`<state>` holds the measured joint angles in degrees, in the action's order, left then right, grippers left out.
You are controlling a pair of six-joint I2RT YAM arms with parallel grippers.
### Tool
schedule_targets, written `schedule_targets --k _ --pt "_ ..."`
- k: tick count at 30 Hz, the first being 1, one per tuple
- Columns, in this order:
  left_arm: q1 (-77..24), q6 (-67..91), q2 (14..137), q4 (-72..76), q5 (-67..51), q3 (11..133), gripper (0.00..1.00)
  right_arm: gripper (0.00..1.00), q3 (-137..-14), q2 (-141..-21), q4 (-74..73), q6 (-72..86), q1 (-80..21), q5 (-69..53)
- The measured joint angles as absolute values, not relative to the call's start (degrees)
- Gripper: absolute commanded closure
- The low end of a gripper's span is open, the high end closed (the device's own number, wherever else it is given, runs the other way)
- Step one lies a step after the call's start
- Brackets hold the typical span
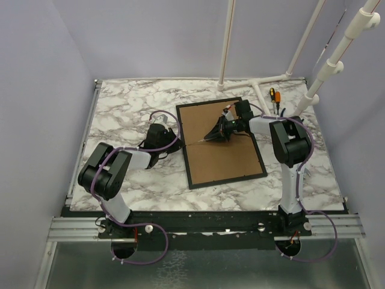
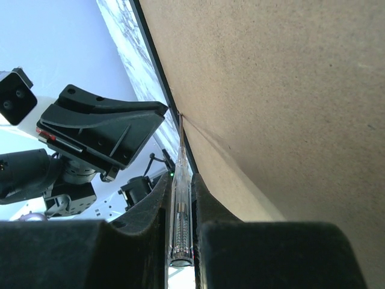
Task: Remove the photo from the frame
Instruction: Release the photo frame item from the photo frame.
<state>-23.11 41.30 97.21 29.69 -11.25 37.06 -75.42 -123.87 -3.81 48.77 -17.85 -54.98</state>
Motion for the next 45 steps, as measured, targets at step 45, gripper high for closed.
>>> schedule_targets --k 45 --pt "-22.81 41.17 98.7 28.1 -11.35 38.13 0.92 0.99 -76.9 -125.4 -2.96 49.6 -18.57 -55.57"
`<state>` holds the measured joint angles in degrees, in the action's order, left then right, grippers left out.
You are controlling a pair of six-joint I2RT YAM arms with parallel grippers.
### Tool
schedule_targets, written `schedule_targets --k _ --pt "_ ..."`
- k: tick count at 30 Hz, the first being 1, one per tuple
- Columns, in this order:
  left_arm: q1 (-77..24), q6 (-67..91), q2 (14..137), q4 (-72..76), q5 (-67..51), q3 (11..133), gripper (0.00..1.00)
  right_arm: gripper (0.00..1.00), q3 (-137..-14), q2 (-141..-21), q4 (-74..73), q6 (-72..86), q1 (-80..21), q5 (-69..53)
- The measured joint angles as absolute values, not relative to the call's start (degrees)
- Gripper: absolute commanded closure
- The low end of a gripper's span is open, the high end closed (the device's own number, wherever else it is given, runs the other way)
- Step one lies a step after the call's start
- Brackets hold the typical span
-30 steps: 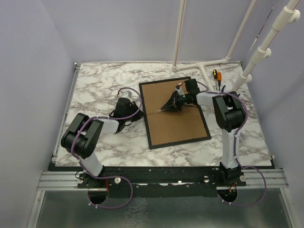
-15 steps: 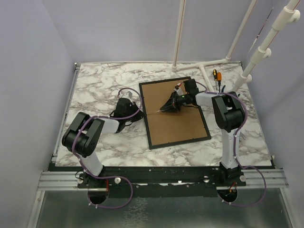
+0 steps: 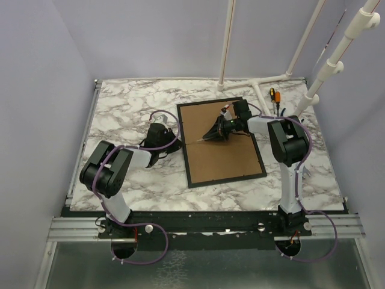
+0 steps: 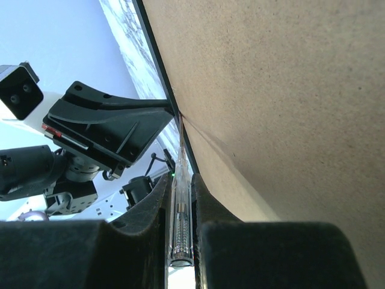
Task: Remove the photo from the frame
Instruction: Release the photo frame item from the photo frame.
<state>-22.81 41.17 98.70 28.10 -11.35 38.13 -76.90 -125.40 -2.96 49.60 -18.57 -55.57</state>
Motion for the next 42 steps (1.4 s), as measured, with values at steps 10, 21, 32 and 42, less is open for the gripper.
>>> schedule_targets --k 10,21,32,42 --pt "-22.48 41.08 99.63 28.67 -11.81 38.87 0.93 0.99 -77.6 -126.34 -2.33 50.57 -18.28 -56.05" --pt "-22.52 41.08 99.72 28.86 -12.01 38.87 0.94 0.99 -79.05 -127.68 -2.66 51.0 -18.15 -56.69" --pt "-22.65 41.08 100.4 30.44 -11.46 38.89 0.94 0.99 -79.33 -127.74 -2.59 51.42 -18.15 -56.66" --pt "-23.14 41.08 100.42 30.68 -10.44 38.89 0.94 0.99 -79.33 -127.72 -2.44 51.86 -18.2 -56.66"
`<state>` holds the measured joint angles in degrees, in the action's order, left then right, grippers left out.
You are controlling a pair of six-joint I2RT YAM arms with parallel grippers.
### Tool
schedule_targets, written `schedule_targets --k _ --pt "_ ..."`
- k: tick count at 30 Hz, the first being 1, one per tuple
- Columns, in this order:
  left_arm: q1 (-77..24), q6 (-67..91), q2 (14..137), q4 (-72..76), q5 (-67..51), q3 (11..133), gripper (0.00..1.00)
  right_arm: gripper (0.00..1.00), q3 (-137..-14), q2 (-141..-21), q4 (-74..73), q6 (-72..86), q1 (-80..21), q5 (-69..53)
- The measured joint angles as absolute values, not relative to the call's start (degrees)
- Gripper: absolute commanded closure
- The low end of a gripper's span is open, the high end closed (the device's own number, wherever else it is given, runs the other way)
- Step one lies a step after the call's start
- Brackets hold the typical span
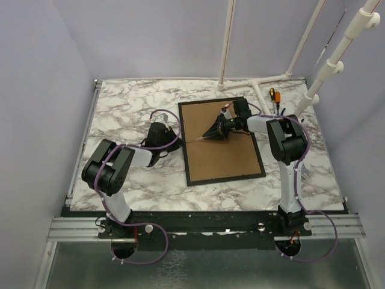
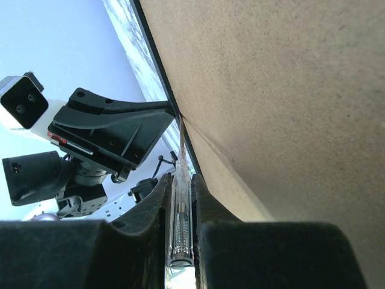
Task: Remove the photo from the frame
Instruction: Release the photo frame item from the photo frame.
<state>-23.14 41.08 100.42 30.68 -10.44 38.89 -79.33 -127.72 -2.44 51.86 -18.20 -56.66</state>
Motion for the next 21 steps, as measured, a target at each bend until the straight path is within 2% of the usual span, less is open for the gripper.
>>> schedule_targets --k 11,21 --pt "-23.68 41.08 100.42 30.81 -9.34 38.87 0.94 0.99 -79.88 -126.78 -4.32 51.0 -18.68 -55.11" --pt "-24.12 41.1 100.42 31.24 -8.14 38.76 0.94 0.99 -81.41 -123.17 -10.55 48.8 -20.6 -48.49"
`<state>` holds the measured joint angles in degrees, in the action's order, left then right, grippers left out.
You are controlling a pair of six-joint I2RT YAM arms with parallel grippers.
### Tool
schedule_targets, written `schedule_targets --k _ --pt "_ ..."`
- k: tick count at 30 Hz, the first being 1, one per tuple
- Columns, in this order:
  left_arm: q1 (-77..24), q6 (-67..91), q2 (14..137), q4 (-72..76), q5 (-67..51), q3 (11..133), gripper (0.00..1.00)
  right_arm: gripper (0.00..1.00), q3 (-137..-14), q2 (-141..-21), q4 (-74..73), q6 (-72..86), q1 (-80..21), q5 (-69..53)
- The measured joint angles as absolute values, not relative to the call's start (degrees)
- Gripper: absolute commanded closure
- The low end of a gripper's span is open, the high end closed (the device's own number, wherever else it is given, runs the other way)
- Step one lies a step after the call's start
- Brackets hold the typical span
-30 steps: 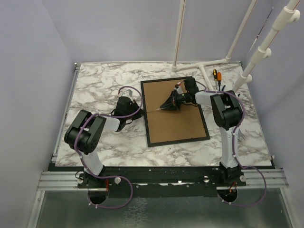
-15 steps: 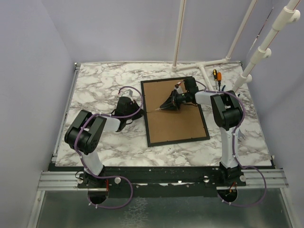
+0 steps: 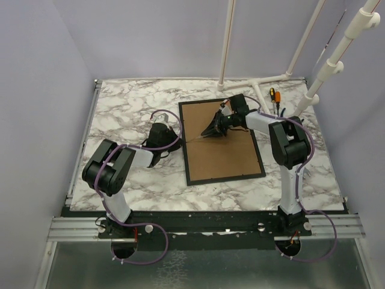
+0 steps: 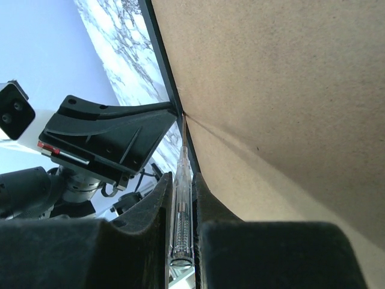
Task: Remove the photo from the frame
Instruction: Release the photo frame item from the photo frame.
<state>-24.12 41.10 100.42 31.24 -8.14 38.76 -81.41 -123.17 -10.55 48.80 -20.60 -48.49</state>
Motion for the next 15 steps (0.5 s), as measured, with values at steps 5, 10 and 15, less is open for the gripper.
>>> schedule_targets --k 5,10,15 --pt "-24.14 41.1 100.42 31.42 -8.12 38.65 0.94 0.99 -84.58 -123.0 -15.7 47.24 -21.47 -45.89" --pt "-24.21 41.12 100.4 31.68 -8.01 38.52 0.94 0.99 -91.57 -123.0 -25.61 43.79 -23.81 -39.64" --pt "-24.38 41.12 100.38 31.88 -7.6 38.39 0.94 0.99 -95.83 -122.91 -31.77 42.26 -26.04 -33.95"
